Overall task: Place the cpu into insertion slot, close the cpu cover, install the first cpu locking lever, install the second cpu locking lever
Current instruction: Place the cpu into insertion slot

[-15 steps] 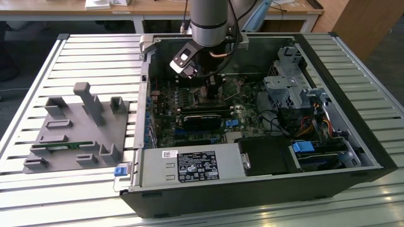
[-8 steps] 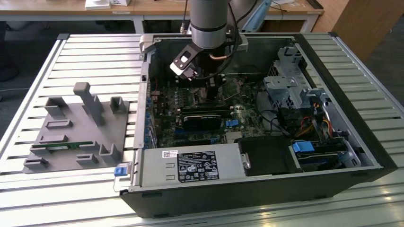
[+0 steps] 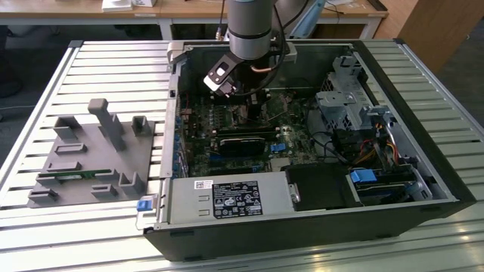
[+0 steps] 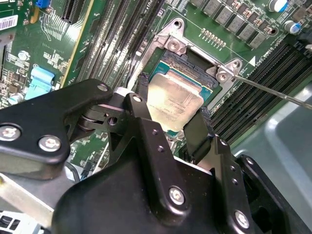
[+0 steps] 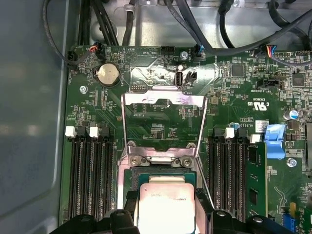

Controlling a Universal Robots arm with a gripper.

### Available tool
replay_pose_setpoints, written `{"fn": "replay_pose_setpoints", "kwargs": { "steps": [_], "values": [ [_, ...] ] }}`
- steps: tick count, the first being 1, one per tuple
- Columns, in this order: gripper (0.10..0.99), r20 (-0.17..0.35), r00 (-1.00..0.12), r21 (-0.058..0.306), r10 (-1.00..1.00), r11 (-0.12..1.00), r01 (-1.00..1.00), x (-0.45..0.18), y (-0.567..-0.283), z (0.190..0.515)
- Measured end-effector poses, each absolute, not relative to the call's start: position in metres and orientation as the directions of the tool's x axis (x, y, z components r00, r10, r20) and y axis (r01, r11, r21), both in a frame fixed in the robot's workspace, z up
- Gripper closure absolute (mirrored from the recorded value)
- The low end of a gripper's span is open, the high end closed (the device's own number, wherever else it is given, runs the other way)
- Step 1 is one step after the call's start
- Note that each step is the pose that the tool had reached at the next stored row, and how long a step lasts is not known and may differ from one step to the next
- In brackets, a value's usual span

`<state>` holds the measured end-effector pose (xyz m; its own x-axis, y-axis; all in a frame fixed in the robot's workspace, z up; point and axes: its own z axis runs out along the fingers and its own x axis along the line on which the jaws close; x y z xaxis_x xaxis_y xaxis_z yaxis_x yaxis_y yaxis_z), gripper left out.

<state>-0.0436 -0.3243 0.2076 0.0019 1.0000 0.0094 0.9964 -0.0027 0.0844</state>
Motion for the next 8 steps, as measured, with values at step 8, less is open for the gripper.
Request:
{"fn": "replay_pose_setpoints", "kwargs": {
  "steps": [8],
  "values": [
    [0.545,0.008,0.003,0.084,1.000,-0.004,0.996,-0.0437,-0.3225,0.2036]
  ]
}}
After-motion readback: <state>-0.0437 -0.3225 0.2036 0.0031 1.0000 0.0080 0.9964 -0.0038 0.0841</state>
